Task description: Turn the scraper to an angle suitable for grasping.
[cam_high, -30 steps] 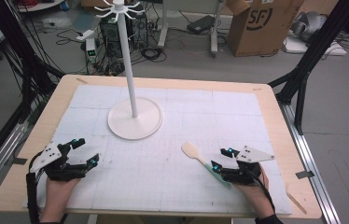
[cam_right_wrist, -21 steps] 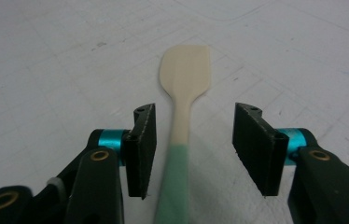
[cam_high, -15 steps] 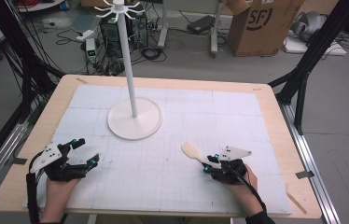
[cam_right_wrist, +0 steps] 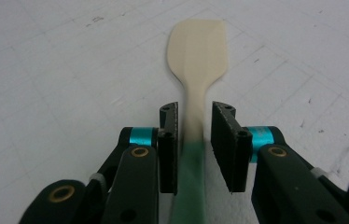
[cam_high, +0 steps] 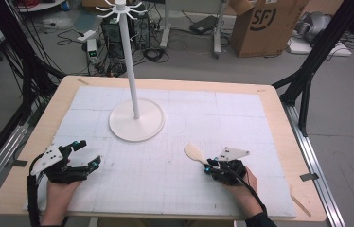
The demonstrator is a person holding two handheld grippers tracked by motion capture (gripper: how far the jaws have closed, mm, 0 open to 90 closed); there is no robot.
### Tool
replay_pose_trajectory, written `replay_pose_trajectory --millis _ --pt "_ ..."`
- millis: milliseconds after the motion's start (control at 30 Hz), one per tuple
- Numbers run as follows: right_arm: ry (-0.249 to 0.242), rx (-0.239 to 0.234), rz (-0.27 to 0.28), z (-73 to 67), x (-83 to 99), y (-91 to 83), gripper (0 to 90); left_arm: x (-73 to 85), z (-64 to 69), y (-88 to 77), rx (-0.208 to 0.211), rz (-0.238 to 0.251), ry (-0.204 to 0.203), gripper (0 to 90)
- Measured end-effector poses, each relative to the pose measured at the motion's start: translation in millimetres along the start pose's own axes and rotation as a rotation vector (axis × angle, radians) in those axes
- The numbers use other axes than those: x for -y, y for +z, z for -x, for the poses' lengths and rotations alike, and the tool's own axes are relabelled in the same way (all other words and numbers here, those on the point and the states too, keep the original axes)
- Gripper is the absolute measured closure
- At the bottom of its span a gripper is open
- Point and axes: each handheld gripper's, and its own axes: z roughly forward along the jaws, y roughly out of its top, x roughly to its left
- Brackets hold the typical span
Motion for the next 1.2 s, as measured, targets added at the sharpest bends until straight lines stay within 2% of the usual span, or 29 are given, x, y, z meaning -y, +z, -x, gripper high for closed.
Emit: replay_pose_trajectory --millis 300,467,633,767,900,933,967,1067,1167,1200 --pt "0.014 -0.02 -0.016 1.7 -2.9 1.6 79.9 0.0 -0.1 0.0 -0.001 0.0 -0.001 13.6" --pt "-0.02 -0.03 -0.029 1.9 -6.2 1.7 81.0 0.0 -0.2 0.1 -0.001 0.001 -0.002 13.6" --pt "-0.047 -0.065 -0.005 2.7 -18.4 -1.3 81.1 -0.1 -0.4 0.3 0.002 0.002 -0.005 13.7" --pt "-0.086 -0.125 0.016 1.9 -38.0 0.0 81.1 -0.1 -0.3 0.0 0.003 0.002 -0.003 13.6" --pt "-0.145 -0.198 0.034 -4.1 -60.6 9.9 81.0 0.0 -0.2 -0.1 0.006 0.004 0.001 13.6" --pt "-0.145 -0.198 0.034 -4.1 -60.6 9.9 81.0 0.0 -0.2 -0.1 0.006 0.004 0.001 13.6" --pt "-0.165 -0.237 0.045 -9.1 -71.2 17.3 81.0 0.0 -0.1 -0.1 0.007 0.005 0.001 13.6" --pt "-0.207 -0.298 0.041 -19.2 -84.6 31.4 81.0 0.0 0.1 -0.2 0.009 0.006 0.003 13.6" --pt "-0.267 -0.344 0.03 -31.1 -95.3 49.2 81.0 0.0 0.0 -0.5 0.014 0.006 0.006 13.7" --pt "-0.267 -0.344 0.03 -31.1 -95.3 49.2 81.0 0.0 0.1 -0.4 0.014 0.006 0.006 13.6"
